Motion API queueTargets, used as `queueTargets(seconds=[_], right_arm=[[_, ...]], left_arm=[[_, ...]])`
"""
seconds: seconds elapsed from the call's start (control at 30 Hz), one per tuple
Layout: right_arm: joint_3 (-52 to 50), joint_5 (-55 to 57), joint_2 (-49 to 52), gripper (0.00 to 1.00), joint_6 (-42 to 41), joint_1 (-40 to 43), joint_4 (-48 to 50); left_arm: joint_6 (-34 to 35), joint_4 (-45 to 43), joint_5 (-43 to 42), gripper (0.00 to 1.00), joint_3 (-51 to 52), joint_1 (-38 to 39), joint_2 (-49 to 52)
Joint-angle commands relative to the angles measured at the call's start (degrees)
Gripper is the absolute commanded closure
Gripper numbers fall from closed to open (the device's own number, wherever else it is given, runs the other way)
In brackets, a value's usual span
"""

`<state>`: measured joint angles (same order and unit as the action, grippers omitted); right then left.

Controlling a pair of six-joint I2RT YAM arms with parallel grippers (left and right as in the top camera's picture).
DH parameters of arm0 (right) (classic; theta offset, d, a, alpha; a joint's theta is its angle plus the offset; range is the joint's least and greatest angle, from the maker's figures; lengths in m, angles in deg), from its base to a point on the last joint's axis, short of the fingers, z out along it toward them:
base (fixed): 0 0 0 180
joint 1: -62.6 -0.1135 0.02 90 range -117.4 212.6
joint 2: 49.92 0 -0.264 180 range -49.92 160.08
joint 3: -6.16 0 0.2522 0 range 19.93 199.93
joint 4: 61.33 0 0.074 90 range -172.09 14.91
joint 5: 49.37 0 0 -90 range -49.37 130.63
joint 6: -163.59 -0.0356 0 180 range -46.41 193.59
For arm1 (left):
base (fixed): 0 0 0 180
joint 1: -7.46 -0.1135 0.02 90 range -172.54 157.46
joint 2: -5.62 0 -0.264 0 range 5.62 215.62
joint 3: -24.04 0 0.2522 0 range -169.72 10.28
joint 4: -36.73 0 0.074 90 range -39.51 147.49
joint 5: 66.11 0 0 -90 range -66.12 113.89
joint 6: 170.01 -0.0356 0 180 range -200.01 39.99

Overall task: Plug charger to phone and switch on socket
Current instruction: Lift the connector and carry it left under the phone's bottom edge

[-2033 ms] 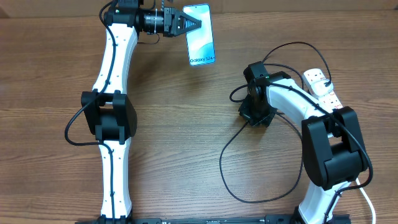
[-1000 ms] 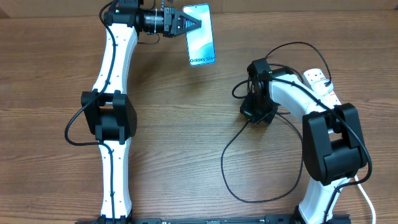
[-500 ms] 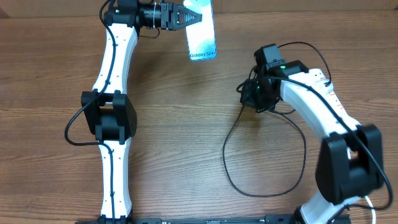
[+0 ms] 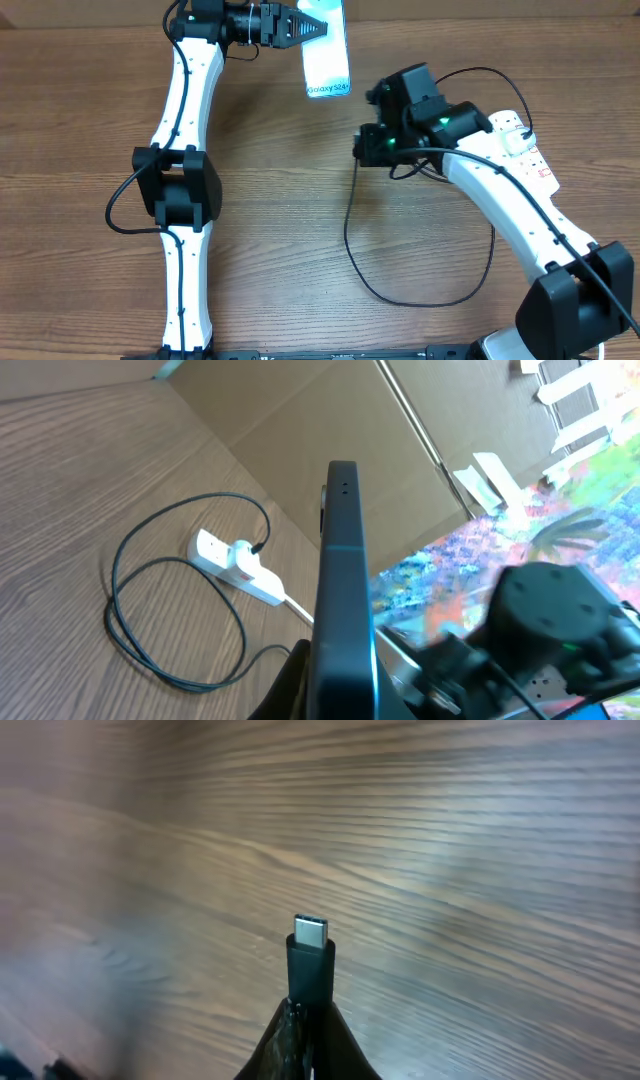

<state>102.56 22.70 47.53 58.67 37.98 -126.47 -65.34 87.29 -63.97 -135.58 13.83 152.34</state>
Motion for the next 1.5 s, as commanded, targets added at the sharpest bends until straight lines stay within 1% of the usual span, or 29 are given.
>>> queueTargets(seconds=[0.0, 0.1, 0.3, 0.43, 0.7, 1.07, 1.3, 1.47], right_arm=[[4.7, 2.4, -1.6, 0.96, 2.2, -2.1, -1.2], [6.6, 7.4, -1.6, 0.96, 2.1, -3.3, -2.7], [6.8, 11.2, -1.2, 0.96, 1.8, -3.9, -2.1], [6.8, 16.6, -0.8, 0.96, 1.2, -3.9, -2.2], [6.8, 23.5, -0.1, 0.96, 1.3, -5.6, -2.3], [6.8, 23.5, 0.7, 0.96, 1.3, -8.2, -1.0], [6.8, 26.8, 0.7, 0.96, 1.2, -8.1, -1.2], [6.8, 26.9, 0.7, 0.96, -0.1, -8.1, -1.0]], left_arm=[[0.5, -0.3, -1.4, 0.96, -0.5, 1.3, 0.2], [0.5, -0.5, -1.3, 0.96, -0.5, 1.7, 0.2], [0.9, -0.6, -1.1, 0.96, -0.5, 2.6, 0.2], [2.2, -0.7, -1.1, 0.96, -0.5, 3.4, 0.2], [4.7, -0.6, 3.8, 0.96, -0.5, 4.3, 0.2], [4.6, -0.7, 3.5, 0.96, -0.5, 5.4, 0.2], [4.2, -1.3, -1.4, 0.96, -0.5, 5.4, 0.2], [4.2, -1.3, -1.6, 0.96, -0.5, 5.4, 0.2]])
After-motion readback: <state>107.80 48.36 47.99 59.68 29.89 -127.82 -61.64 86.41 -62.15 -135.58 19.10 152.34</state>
